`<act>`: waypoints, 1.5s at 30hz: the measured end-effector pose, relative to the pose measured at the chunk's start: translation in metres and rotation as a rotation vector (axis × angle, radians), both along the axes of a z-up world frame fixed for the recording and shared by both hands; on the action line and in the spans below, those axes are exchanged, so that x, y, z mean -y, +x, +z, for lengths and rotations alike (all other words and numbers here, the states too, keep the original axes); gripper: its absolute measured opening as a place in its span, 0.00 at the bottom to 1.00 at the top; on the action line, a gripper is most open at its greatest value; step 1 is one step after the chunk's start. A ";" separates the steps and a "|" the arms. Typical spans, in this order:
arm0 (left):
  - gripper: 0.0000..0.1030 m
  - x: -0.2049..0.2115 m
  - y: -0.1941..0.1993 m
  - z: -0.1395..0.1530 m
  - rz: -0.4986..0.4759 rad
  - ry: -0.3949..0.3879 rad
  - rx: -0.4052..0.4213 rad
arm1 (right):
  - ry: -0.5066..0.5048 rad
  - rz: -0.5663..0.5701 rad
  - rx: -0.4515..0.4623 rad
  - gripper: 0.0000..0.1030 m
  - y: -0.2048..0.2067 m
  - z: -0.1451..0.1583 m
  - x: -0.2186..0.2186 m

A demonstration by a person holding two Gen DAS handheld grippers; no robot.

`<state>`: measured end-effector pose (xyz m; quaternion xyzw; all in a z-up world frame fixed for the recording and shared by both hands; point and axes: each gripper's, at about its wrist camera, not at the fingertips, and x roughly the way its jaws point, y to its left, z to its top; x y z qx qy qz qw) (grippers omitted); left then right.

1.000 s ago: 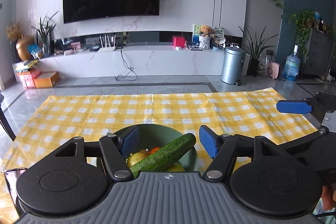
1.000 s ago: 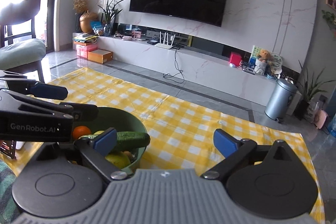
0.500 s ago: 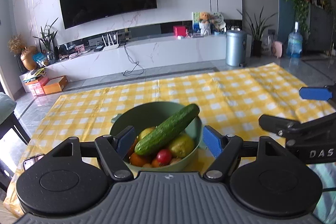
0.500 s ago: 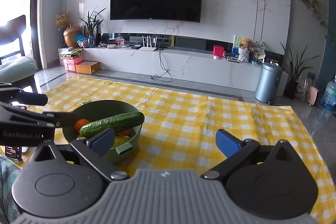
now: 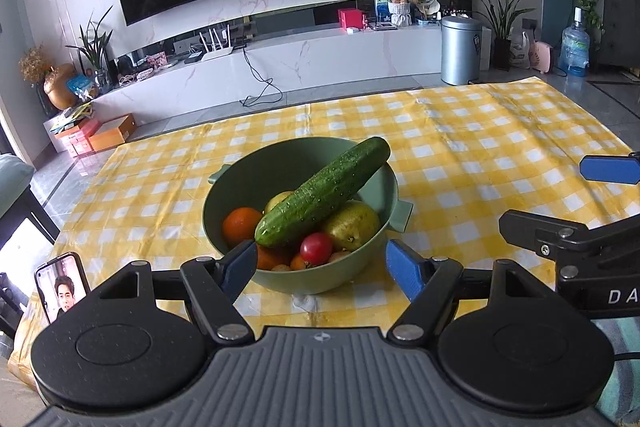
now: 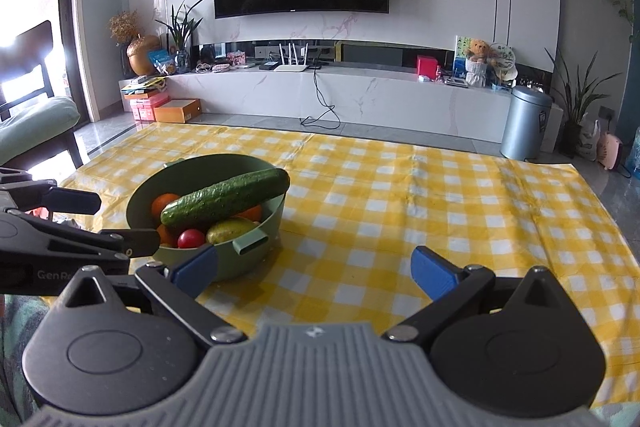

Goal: Organize fruits

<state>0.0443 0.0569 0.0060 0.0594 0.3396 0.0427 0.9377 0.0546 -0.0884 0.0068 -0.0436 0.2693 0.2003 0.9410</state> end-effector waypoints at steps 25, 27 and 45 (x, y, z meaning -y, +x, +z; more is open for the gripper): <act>0.84 0.004 0.006 -0.009 0.002 -0.020 -0.033 | 0.046 -0.020 -0.040 0.96 0.007 -0.005 0.007; 0.84 0.004 0.006 -0.008 0.004 -0.019 -0.031 | 0.046 -0.022 -0.038 0.96 0.006 -0.004 0.007; 0.84 0.004 0.005 -0.005 0.003 -0.017 -0.028 | 0.051 -0.025 -0.042 0.96 0.005 -0.003 0.008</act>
